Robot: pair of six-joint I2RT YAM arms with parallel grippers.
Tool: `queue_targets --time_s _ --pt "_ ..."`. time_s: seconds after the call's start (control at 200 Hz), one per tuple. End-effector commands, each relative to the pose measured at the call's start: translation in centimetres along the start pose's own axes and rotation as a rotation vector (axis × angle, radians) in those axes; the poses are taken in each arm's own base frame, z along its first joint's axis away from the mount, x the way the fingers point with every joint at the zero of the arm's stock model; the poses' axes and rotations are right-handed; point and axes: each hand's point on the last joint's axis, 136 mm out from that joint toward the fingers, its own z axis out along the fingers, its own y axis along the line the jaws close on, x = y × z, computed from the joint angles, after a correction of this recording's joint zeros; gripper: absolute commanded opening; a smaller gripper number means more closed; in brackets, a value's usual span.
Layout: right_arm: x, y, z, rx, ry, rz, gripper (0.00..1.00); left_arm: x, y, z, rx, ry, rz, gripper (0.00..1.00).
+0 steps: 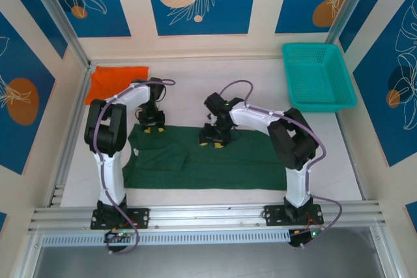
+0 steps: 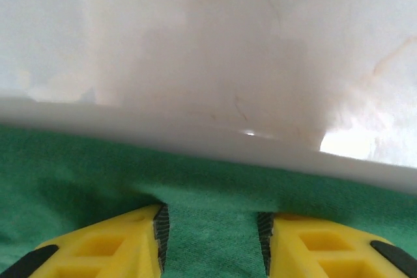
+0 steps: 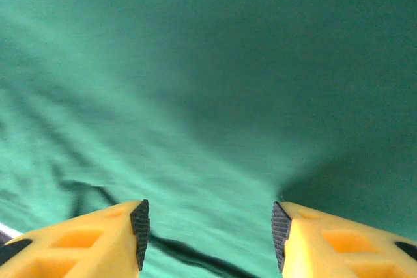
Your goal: Fold and stack the t-shirts
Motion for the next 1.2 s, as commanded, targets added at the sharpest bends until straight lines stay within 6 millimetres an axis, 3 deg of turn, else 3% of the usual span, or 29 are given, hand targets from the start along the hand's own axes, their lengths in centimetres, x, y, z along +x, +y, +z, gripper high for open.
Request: queue_targets --time_s 0.0,0.17,0.305,0.415,0.5,0.62,0.76,0.9,1.035,1.195 --pt "-0.2 -4.6 -2.1 0.079 -0.046 0.212 0.56 -1.7 0.8 -0.6 -0.028 -0.041 -0.033 0.48" --pt "-1.3 -9.0 -2.6 0.113 -0.054 0.416 0.57 -2.4 -0.2 -5.4 0.031 -0.137 -0.028 0.62" --pt "-2.0 -10.2 -4.2 0.099 -0.086 0.454 0.57 0.3 0.5 -7.8 0.059 -0.153 -0.108 0.66" --pt "-2.0 -10.7 -6.1 0.115 -0.127 0.395 0.58 4.3 0.6 -6.9 0.124 -0.083 -0.26 0.68" --pt "-1.0 -11.6 -6.6 0.126 -0.101 0.381 0.59 7.1 -0.1 -4.7 0.208 -0.007 -0.413 0.68" --pt "0.5 -12.5 -6.3 0.085 -0.04 0.38 0.62 8.2 -1.0 -2.5 0.259 0.018 -0.573 0.75" --pt "1.8 -13.4 -6.2 0.053 -0.001 0.353 0.71 7.6 -4.0 -0.9 0.277 0.053 -0.615 0.8" --pt "2.7 -14.4 -5.4 0.005 0.054 0.416 0.7 6.1 -6.3 0.9 0.168 0.052 -0.528 0.8" --pt "3.3 -15.2 -4.8 -0.03 0.086 0.509 0.68 2.8 -8.8 2.1 0.052 0.025 -0.375 0.79" --pt "3.6 -15.9 -5.1 -0.055 0.088 0.601 0.68 -2.3 -13.9 3.3 0.062 -0.003 -0.251 0.76"
